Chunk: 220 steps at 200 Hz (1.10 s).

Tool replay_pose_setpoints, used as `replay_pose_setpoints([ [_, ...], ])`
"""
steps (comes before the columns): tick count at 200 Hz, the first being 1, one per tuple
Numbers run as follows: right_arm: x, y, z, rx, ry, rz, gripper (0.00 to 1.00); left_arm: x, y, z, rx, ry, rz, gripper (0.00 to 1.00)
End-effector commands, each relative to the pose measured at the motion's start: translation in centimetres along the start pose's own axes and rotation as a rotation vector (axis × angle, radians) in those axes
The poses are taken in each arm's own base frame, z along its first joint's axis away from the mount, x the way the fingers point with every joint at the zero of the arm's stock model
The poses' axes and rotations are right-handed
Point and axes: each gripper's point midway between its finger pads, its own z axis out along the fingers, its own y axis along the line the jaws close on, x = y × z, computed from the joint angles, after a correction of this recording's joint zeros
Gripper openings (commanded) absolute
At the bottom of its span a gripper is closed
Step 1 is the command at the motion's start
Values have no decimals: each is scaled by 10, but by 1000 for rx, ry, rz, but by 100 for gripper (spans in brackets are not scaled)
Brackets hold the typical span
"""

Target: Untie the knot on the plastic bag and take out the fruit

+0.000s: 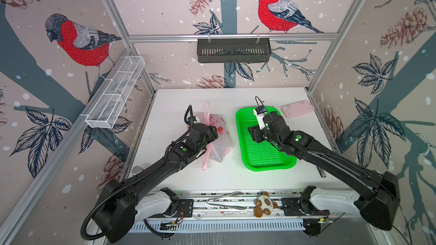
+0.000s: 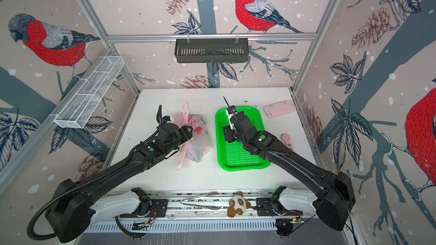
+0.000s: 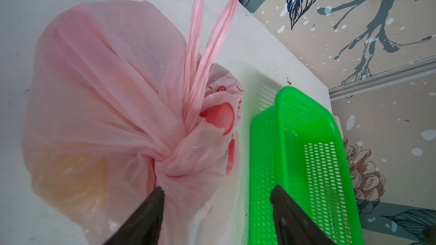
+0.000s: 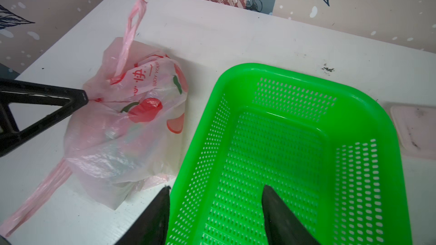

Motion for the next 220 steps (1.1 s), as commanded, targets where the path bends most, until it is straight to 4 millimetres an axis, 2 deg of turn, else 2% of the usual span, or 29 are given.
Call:
replay_pose_setpoints([
  [1, -9, 17, -4, 31, -44, -12, 63, -4, 18, -17, -85, -9, 74, 76],
  [16, -11, 41, -4, -6, -61, -38, 63, -15, 28, -32, -123, -65, 103, 77],
  [30, -4, 64, 8, -39, -39, -75, 63, -27, 36, -43, -149, -100, 115, 80],
  [54, 4, 101, 24, -96, -7, -129, 63, -47, 53, -48, -156, -99, 98, 80],
  [80, 13, 137, 44, -138, 53, -169, 58, -64, 64, -40, -163, -80, 106, 80],
  [98, 17, 161, 56, -167, 76, -203, 57, -73, 65, -29, -144, -62, 106, 78],
  [119, 20, 181, 69, -185, 97, -224, 56, -84, 61, -15, -106, -50, 104, 75],
  [167, 22, 192, 96, -185, 118, -210, 53, -94, 51, 19, -43, 7, 114, 73],
  [220, 28, 177, 121, -182, 155, -150, 42, -93, 43, 48, 13, 72, 103, 71],
])
